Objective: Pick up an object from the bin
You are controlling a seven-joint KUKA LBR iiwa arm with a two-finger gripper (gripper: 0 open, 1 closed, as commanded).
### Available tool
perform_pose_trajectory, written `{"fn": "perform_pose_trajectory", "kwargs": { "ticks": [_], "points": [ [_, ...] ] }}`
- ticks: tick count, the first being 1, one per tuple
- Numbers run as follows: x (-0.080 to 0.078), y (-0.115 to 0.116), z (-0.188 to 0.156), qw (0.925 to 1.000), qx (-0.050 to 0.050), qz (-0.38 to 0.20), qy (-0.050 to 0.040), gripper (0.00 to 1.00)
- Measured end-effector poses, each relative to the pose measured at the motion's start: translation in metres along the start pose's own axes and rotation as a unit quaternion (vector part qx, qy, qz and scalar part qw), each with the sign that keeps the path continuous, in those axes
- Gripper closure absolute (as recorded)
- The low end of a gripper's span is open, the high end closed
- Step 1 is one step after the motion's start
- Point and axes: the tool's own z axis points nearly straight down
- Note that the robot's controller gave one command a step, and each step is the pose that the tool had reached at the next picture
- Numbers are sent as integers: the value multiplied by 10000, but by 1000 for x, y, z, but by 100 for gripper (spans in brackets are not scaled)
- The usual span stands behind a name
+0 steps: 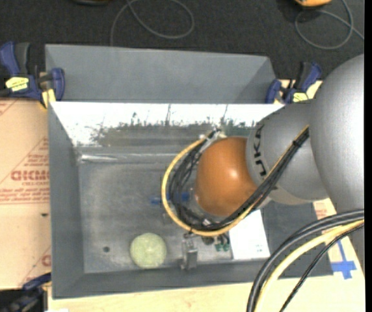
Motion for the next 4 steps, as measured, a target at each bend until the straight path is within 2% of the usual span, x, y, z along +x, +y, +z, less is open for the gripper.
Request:
{"fn": "perform_pose_trajectory", "kwargs": {
  "ticks": [1, 2, 3, 4],
  "points": [
    [-23, 39, 1, 9918, -25, -1275, -9, 0],
    [-5, 32, -113, 9993, -22, 368, -1, 100],
    [-5, 32, -113, 9993, -26, 379, 1, 0],
    [-5, 32, -113, 9993, -27, 383, 1, 0]
  ]
}}
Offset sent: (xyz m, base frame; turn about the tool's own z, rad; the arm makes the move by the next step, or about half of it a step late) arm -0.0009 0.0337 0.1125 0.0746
